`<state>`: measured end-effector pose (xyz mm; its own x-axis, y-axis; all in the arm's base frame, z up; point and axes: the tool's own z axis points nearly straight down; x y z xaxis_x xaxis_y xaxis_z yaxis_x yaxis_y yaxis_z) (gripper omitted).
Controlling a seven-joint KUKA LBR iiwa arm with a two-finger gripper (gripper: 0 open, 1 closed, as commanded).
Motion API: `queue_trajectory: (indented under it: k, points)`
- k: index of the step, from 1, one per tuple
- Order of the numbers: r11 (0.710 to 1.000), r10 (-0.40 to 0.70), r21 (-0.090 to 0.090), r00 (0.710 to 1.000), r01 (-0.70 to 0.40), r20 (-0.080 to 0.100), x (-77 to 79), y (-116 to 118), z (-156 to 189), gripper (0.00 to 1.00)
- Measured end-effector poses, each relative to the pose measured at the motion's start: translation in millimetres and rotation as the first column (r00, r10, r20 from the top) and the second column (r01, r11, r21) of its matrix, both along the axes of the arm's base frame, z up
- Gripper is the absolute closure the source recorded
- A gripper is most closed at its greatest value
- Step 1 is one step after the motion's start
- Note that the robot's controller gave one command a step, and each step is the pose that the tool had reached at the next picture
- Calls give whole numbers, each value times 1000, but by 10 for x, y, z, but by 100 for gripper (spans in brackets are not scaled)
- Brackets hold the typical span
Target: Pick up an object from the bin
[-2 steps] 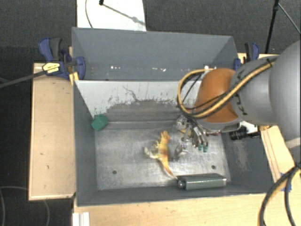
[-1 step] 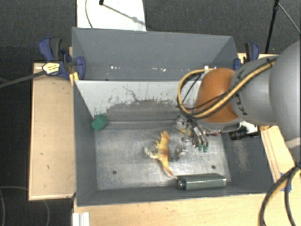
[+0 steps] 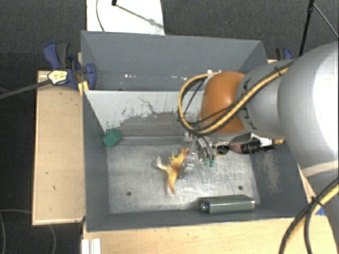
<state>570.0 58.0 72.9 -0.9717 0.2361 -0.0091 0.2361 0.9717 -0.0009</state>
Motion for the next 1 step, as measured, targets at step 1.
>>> queue_trajectory:
  k: [1]
  points:
    - [983, 183, 2, 983, -183, 5, -322, 267, 5, 100]
